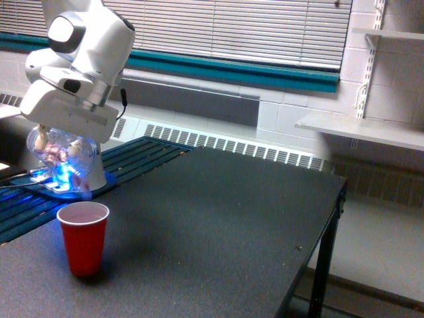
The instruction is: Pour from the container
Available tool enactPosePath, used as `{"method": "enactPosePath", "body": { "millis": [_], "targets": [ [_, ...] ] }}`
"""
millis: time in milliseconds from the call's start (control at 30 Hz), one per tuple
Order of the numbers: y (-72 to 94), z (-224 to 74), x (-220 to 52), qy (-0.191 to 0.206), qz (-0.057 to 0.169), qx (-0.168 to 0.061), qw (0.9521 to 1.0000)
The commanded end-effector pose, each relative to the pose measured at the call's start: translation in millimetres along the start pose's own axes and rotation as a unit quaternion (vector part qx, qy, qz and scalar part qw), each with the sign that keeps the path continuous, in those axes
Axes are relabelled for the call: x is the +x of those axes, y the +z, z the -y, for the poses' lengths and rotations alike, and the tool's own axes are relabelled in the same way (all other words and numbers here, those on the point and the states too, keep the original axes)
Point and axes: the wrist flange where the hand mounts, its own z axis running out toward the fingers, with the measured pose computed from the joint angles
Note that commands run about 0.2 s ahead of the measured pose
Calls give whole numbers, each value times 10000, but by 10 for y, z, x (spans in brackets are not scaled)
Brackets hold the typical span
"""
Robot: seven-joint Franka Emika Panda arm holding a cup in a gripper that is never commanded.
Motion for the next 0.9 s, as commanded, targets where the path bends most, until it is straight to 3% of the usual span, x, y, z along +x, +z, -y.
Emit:
{"method": "enactPosePath", "body": {
  "millis": [33,700,900],
  "targets": [
    [-10,55,45,14,-16,-96,10000],
    [-67,80,135,-29,-17,-315,9995],
    [-89,118,162,-54,-14,-473,9989]
  ]
}}
